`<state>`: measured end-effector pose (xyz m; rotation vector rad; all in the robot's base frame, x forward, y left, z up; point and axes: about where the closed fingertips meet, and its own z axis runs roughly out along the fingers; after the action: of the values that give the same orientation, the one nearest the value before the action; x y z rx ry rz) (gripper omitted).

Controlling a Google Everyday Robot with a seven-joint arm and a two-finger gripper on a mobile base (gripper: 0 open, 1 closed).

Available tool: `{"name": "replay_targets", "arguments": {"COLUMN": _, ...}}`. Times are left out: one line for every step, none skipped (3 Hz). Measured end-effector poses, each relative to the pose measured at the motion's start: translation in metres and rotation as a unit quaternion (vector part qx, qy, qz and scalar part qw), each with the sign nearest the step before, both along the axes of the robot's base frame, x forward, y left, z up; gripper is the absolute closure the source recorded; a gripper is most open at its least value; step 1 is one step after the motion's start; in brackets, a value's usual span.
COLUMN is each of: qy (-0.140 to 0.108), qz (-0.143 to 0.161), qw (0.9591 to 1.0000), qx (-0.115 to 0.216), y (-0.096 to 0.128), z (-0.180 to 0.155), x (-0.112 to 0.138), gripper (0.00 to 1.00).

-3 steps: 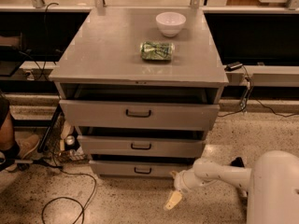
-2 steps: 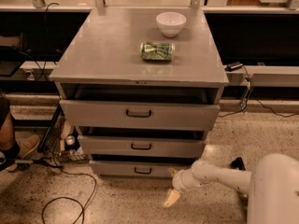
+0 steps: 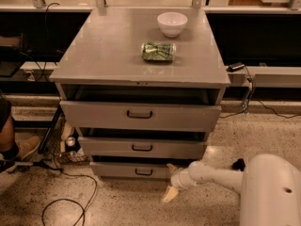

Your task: Open bottom drawer

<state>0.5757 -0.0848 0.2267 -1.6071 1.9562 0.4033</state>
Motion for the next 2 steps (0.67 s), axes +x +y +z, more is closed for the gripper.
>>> {"name": "replay_targets", "arguments": {"qy": -0.026, "qz": -0.015, "qw": 0.9993, "qx": -0.022, "y": 0.0033, "z": -0.0073, "x": 0.0195, "gripper": 0.00}}
{"name": "replay_targets", "arguments": {"qy": -0.026, "qz": -0.015, "qw": 0.9993, "qx": -0.022, "y": 0.0033, "z": -0.0073, "x": 0.0195, "gripper": 0.00}}
